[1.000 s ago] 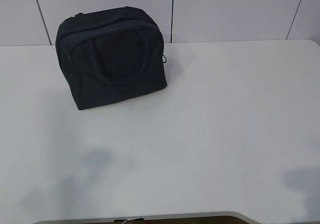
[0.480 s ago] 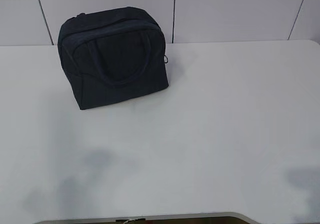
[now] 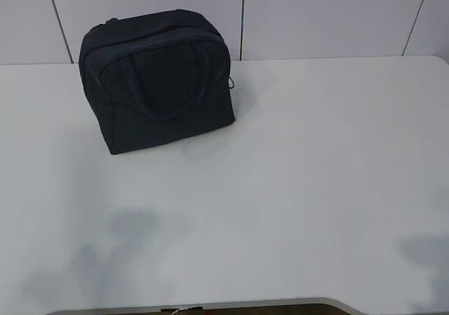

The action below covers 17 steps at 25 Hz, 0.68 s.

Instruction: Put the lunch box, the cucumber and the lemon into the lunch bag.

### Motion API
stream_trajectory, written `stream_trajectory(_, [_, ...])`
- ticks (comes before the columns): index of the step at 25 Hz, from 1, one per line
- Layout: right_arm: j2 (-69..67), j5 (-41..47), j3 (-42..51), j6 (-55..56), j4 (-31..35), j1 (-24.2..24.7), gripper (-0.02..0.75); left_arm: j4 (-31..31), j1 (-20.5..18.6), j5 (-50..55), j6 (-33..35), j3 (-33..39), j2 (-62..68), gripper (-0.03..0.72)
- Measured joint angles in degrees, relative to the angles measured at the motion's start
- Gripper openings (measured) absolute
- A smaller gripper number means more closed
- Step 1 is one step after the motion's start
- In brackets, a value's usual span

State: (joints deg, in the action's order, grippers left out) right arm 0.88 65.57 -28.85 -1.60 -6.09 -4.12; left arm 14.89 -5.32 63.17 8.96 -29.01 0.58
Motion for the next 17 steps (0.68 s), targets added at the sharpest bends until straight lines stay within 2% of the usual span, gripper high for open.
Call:
stream_trajectory(11, [0.0,0.0,0.0,0.0,0.0,0.0,0.392,0.0,0.0,0.0,0.0,0.0,0.0,0.259])
stream_trajectory(17, [0.0,0.0,0.0,0.0,0.0,0.0,0.393,0.1,3.3,0.0,0.0,0.0,0.0,0.246])
